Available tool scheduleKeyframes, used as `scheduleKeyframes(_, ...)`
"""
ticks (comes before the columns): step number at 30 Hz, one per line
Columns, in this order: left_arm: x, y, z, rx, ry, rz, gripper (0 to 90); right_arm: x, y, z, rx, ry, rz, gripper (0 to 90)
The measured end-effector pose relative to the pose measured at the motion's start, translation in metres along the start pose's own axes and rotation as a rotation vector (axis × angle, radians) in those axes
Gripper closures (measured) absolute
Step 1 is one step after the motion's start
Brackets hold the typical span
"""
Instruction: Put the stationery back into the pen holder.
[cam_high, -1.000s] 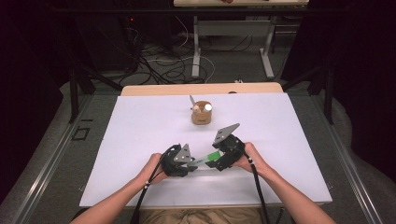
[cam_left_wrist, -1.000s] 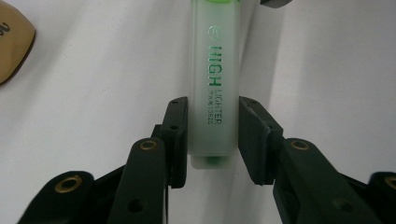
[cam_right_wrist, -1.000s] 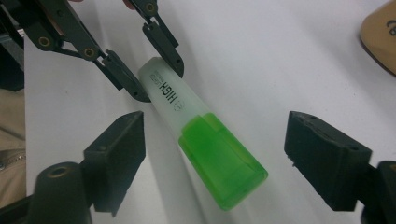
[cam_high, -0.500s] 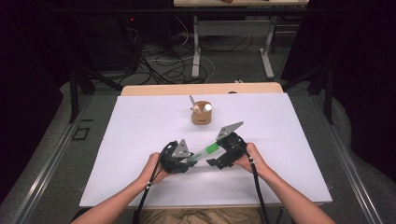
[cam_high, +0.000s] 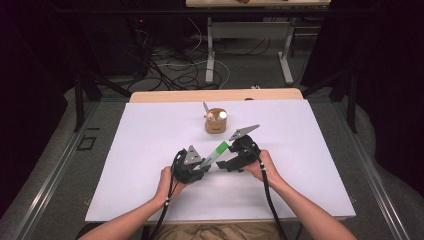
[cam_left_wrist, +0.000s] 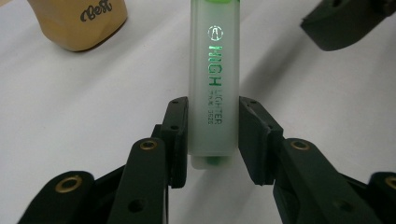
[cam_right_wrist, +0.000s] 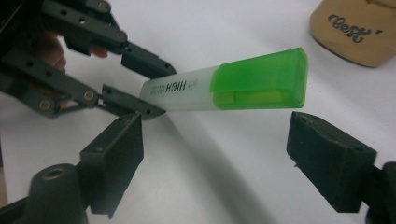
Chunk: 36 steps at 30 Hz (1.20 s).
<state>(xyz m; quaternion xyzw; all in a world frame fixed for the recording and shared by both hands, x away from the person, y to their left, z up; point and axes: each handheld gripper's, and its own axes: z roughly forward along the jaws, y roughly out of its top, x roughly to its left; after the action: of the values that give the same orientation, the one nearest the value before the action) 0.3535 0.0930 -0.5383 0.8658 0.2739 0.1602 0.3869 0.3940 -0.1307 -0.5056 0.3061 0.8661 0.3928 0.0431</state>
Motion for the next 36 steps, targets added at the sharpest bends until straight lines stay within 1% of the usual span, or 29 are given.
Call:
scheduleKeyframes(1, 0.000, 0.000, 0.001, 0.005, -0.010, -0.004, 66.0, -0.002, 0.001, 0.002, -0.021, -0.005, 0.002, 20.7)
scheduleKeyframes(3, 0.000, 0.000, 0.004, -0.011, -0.004, -0.013, 66.0, -0.003, 0.002, 0.003, -0.015, -0.008, 0.038, 23.3)
scheduleKeyframes(4, 0.000, 0.000, 0.004, -0.006, -0.010, -0.017, 66.0, -0.005, 0.003, 0.005, -0.026, -0.004, 0.052, 25.3)
scheduleKeyframes(5, 0.000, 0.001, 0.005, 0.002, -0.015, -0.018, 66.0, -0.006, 0.004, 0.008, -0.041, -0.016, 0.066, 27.8)
scheduleKeyframes(6, -0.001, 0.001, 0.007, -0.008, -0.003, -0.017, 65.9, -0.007, 0.005, 0.009, -0.046, -0.019, 0.077, 29.4)
scheduleKeyframes(7, -0.001, 0.001, 0.008, 0.003, -0.013, -0.026, 65.9, -0.009, 0.006, 0.010, -0.058, -0.011, 0.088, 30.7)
scheduleKeyframes(8, 0.000, 0.002, 0.008, 0.013, -0.014, -0.026, 65.9, -0.010, 0.007, 0.011, -0.073, -0.019, 0.109, 34.5)
scheduleKeyframes(9, 0.000, 0.002, 0.010, -0.003, -0.001, -0.028, 65.9, -0.012, 0.008, 0.012, -0.087, -0.027, 0.117, 38.1)
scheduleKeyframes(10, 0.001, 0.002, 0.009, 0.012, -0.010, -0.029, 65.9, -0.012, 0.009, 0.011, -0.093, -0.026, 0.139, 43.0)
scheduleKeyframes(11, 0.001, 0.002, 0.010, 0.001, 0.005, -0.025, 65.9, -0.014, 0.009, 0.010, -0.114, -0.033, 0.149, 48.3)
scheduleKeyframes(12, 0.002, 0.003, 0.010, 0.005, 0.007, -0.021, 65.8, -0.014, 0.010, 0.008, -0.114, -0.036, 0.168, 51.9)
scheduleKeyframes(13, 0.001, 0.003, 0.011, -0.001, 0.005, -0.024, 65.8, -0.015, 0.009, 0.007, -0.133, -0.027, 0.173, 54.5)
scheduleKeyframes(14, 0.001, 0.004, 0.011, 0.007, 0.001, -0.017, 65.8, -0.016, 0.009, 0.005, -0.144, -0.019, 0.191, 57.4)
scheduleKeyframes(15, 0.001, 0.005, 0.011, 0.008, 0.004, -0.013, 65.8, -0.017, 0.008, 0.004, -0.167, -0.008, 0.202, 59.0)
scheduleKeyframes(17, 0.001, 0.006, 0.013, 0.002, 0.011, -0.010, 65.8, -0.016, 0.009, 0.001, -0.191, 0.006, 0.217, 62.9)
scheduleKeyframes(19, 0.000, 0.007, 0.014, 0.000, 0.012, -0.016, 65.8, -0.017, 0.010, -0.003, -0.219, 0.053, 0.247, 68.8)
scheduleKeyframes(20, 0.001, 0.008, 0.013, 0.008, 0.009, -0.005, 65.8, -0.016, 0.011, -0.004, -0.225, 0.071, 0.253, 71.0)
scheduleKeyframes(22, -0.001, 0.008, 0.016, -0.003, 0.018, -0.004, 65.6, -0.012, 0.013, -0.006, -0.228, 0.081, 0.238, 73.4)
scheduleKeyframes(24, -0.002, 0.009, 0.017, 0.001, 0.027, 0.000, 65.0, -0.008, 0.015, -0.007, -0.228, 0.074, 0.213, 74.4)
scheduleKeyframes(26, -0.002, 0.009, 0.017, 0.007, 0.028, 0.004, 63.6, -0.004, 0.016, -0.008, -0.221, 0.066, 0.180, 75.1)
scheduleKeyframes(27, -0.002, 0.009, 0.016, 0.016, 0.026, -0.001, 59.1, -0.002, 0.017, -0.009, -0.216, 0.039, 0.161, 75.1)
scheduleKeyframes(28, -0.001, 0.009, 0.016, 0.017, 0.026, -0.002, 55.1, -0.002, 0.018, -0.010, -0.217, 0.023, 0.139, 75.1)
scheduleKeyframes(29, 0.000, 0.009, 0.015, 0.022, 0.021, -0.006, 51.5, -0.002, 0.018, -0.011, -0.227, 0.011, 0.134, 75.1)
scheduleKeyframes(30, 0.002, 0.010, 0.014, 0.039, 0.016, -0.003, 49.2, -0.003, 0.019, -0.014, -0.220, 0.002, 0.126, 75.1)
scheduleKeyframes(31, 0.003, 0.010, 0.013, 0.043, 0.022, -0.007, 43.8, -0.004, 0.019, -0.016, -0.225, -0.012, 0.119, 75.1)
scheduleKeyframes(32, 0.003, 0.010, 0.012, 0.040, 0.024, -0.018, 40.0, -0.006, 0.019, -0.018, -0.233, -0.019, 0.108, 75.1)
scheduleKeyframes(34, 0.005, 0.010, 0.008, 0.033, 0.041, -0.017, 34.8, -0.008, 0.019, -0.022, -0.232, -0.039, 0.099, 75.1)
scheduleKeyframes(35, 0.007, 0.010, 0.005, 0.044, 0.031, -0.019, 31.5, -0.008, 0.019, -0.023, -0.234, -0.046, 0.099, 75.1)
scheduleKeyframes(36, 0.007, 0.009, 0.002, 0.038, 0.034, -0.033, 28.2, -0.009, 0.019, -0.025, -0.234, -0.056, 0.100, 75.1)
